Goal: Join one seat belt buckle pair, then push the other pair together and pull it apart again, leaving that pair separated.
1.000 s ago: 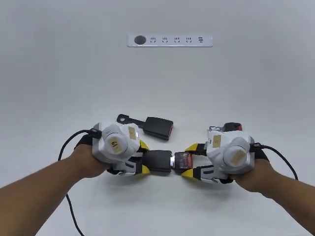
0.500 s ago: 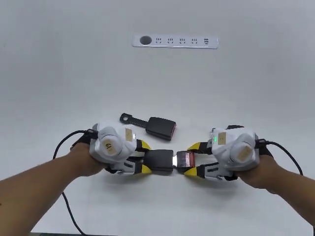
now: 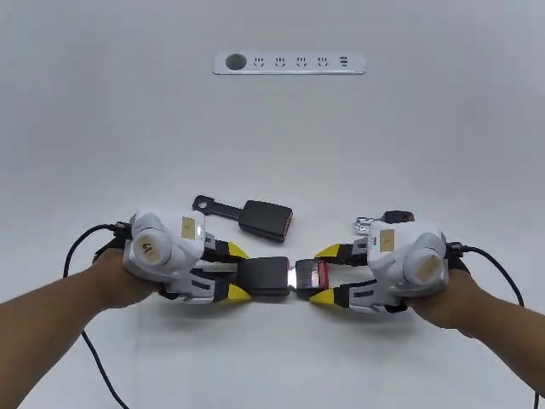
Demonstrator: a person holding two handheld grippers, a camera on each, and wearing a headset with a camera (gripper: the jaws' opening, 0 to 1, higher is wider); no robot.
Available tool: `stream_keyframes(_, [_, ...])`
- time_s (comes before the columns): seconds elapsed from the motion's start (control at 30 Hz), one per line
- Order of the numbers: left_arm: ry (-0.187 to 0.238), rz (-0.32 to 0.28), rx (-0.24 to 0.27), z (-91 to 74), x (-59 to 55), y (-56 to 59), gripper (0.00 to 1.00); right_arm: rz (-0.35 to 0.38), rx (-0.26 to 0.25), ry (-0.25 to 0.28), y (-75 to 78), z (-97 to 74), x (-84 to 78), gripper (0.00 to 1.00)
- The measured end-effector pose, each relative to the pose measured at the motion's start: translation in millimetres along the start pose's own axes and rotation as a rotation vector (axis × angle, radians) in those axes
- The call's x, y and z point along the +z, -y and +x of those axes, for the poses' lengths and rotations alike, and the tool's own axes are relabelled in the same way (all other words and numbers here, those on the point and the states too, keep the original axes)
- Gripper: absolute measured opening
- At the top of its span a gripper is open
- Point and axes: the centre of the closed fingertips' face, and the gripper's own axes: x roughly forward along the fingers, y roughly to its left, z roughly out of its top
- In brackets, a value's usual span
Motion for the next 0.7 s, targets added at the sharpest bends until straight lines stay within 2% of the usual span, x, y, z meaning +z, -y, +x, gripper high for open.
stream_keyframes(0.13, [0.015,-0.004,-0.001,0.2,1.6,0.7,0.29,0.028,0.003,0.034,0.5,-1.0,-0.2,0.30])
stream_keyframes(0.7, [0.044,-0.015,-0.018,-1.0,0.3,-0.9,0.29,0.037,0.000,0.068,2.2,1.6,0.5,0.30])
